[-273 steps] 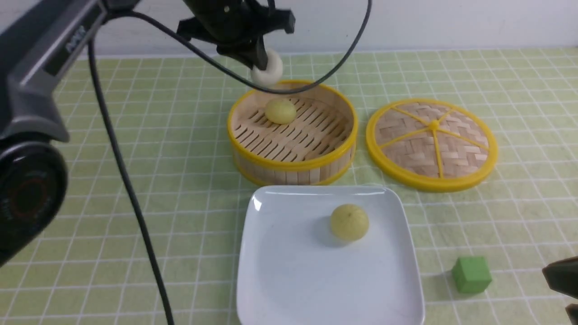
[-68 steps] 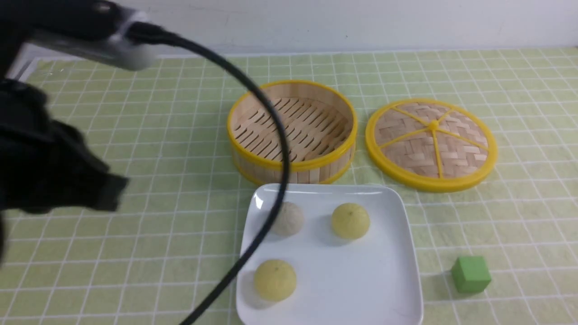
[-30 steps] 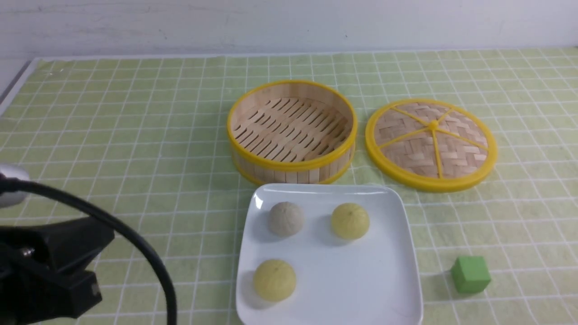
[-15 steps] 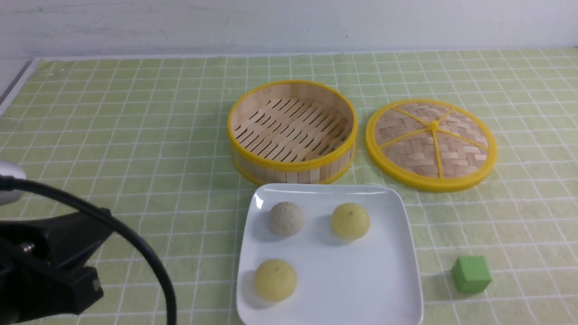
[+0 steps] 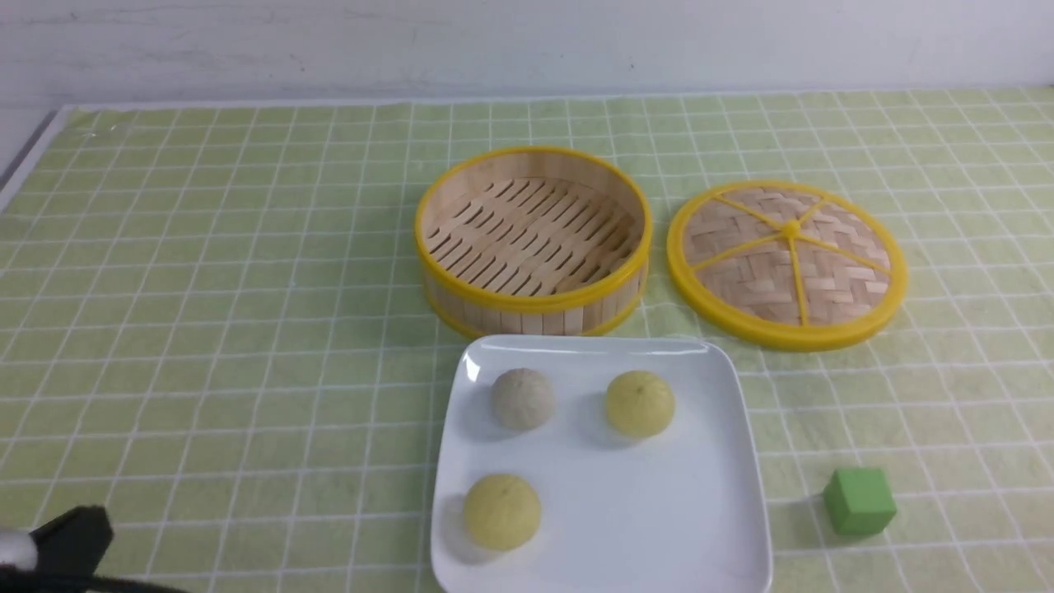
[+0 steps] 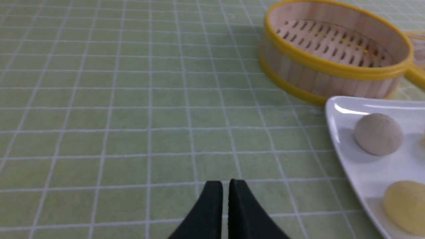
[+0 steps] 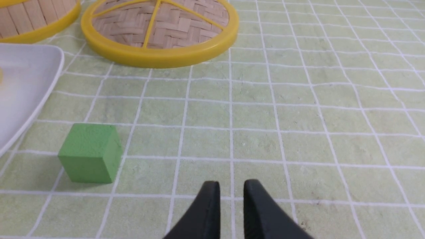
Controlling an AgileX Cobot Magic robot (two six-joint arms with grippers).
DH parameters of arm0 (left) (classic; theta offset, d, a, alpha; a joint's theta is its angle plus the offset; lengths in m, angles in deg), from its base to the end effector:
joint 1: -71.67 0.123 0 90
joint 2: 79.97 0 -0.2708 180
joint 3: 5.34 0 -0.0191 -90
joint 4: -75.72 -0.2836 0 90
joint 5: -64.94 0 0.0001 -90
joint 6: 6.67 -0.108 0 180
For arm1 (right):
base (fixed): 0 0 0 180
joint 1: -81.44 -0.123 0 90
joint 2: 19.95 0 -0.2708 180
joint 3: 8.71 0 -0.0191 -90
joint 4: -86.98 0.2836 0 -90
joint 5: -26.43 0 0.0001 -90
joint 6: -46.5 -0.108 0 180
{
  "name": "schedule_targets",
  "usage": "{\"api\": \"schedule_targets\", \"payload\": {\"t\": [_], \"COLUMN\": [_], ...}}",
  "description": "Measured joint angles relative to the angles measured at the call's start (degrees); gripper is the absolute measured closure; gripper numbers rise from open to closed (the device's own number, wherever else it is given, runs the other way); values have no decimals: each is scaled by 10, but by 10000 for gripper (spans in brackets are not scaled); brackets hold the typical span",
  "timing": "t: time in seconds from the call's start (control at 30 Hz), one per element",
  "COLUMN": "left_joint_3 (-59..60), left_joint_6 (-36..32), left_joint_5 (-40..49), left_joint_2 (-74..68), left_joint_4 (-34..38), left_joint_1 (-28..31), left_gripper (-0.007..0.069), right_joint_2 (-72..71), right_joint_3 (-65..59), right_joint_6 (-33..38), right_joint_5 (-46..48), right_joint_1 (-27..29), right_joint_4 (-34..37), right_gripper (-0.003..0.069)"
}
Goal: Put the steamed buns into the plate on the green tablecloth.
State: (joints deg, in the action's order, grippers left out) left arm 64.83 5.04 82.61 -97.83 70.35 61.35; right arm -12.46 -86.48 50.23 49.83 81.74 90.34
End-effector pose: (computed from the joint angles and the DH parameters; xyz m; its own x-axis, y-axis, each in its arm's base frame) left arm 0.1274 -0.0201 0.2057 -0.2807 -0.0655 -0.9575 0.1207 0.9873 -0.1030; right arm 0.1149 0.0019 0.1662 -0.3191 -0.0096 -0.9477 -0.0204 0.9998 -0.0032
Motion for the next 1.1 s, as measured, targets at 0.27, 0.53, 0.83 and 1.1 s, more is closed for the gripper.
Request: {"api": "schedule_targets", "payload": {"t": [0.27,0.53,0.83,1.1], "left_joint_3": [78,82,82,81], "left_joint_6": [-14,-15,-15,-15], "left_joint_5": [10,32,33,34], "left_joint_2": [100,103,103,103], "left_joint_4": [2,0,-2,-3], "left_joint_1": [103,105,76,76], "left_gripper": [562,552,548,537], "right_joint_2": [0,0,0,0], "right_joint_3": [0,0,0,0], "right_joint_6": [0,0,0,0], "right_joint_5": [0,0,0,0], "right_joint_1": [0,0,0,0], "right_joint_4": [0,0,0,0], "right_gripper": [510,500,490,477]}}
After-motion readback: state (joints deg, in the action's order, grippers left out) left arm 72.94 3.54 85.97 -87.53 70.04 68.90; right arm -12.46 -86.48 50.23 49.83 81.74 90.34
